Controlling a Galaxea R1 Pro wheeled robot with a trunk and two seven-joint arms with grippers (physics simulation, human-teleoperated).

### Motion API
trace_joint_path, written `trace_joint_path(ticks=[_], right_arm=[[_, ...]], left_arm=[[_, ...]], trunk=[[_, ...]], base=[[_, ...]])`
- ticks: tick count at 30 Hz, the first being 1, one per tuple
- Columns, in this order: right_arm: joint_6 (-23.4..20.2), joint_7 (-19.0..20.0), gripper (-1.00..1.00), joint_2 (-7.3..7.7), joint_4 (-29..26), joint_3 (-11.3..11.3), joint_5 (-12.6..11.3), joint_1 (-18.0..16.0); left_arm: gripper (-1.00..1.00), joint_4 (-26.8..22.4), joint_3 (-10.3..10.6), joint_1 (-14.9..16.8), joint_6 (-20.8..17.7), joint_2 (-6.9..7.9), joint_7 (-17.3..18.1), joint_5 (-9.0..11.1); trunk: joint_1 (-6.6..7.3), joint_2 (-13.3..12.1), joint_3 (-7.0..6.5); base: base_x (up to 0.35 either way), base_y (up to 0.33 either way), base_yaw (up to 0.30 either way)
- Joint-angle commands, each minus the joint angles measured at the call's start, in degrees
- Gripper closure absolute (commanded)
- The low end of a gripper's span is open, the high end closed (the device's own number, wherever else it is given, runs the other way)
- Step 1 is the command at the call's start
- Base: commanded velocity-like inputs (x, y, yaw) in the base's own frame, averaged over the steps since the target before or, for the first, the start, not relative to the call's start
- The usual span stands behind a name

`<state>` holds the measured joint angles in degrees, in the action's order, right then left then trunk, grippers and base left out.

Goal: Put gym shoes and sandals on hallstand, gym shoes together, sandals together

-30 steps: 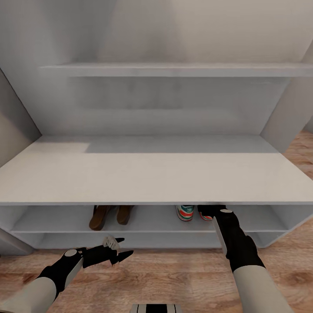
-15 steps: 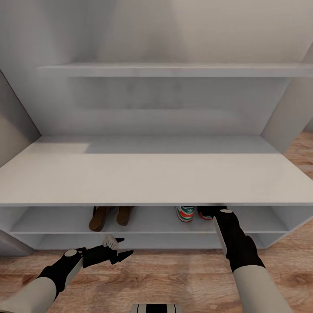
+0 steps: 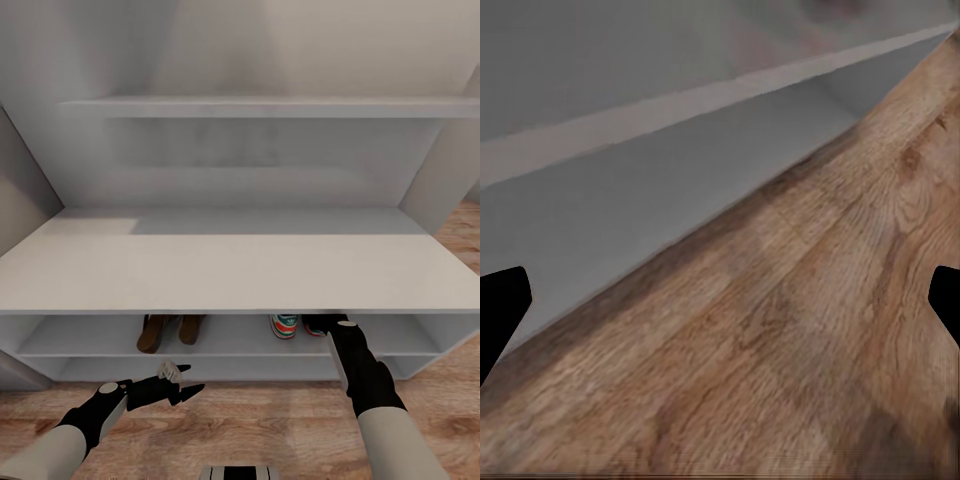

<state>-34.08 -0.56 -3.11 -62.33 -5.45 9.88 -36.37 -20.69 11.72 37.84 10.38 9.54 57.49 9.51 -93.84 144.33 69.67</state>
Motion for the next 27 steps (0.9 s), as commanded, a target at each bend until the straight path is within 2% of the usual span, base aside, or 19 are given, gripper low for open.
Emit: trace_joint_path(ticks=[1, 21, 27], right_arm=[[-0.3, 0.1, -1.00, -0.05, -0.1, -0.1, 0.4, 0.0], [-0.3, 0.1, -1.00, -0.05, -0.1, -0.1, 0.5, 0.0], [-0.2, 0.1, -1.00, -0.05, -0.1, 0.0, 0.5, 0.0]], left_arm=[[-1.00, 0.0, 0.5, 0.0, 0.3, 0.09, 0.0, 0.5], [-1.00, 0.0, 0.5, 0.0, 0.3, 0.07, 0.0, 0.5], [-1.00, 0.0, 0.5, 0.0, 0.3, 0.07, 0.0, 0.5]], trunk=[[0.03, 0.0, 0.05], [0.03, 0.0, 0.05], [0.03, 0.0, 0.05]], base=[[-0.183, 0.000, 0.000], [-0.299, 0.000, 0.000], [-0.154, 0.000, 0.000]])
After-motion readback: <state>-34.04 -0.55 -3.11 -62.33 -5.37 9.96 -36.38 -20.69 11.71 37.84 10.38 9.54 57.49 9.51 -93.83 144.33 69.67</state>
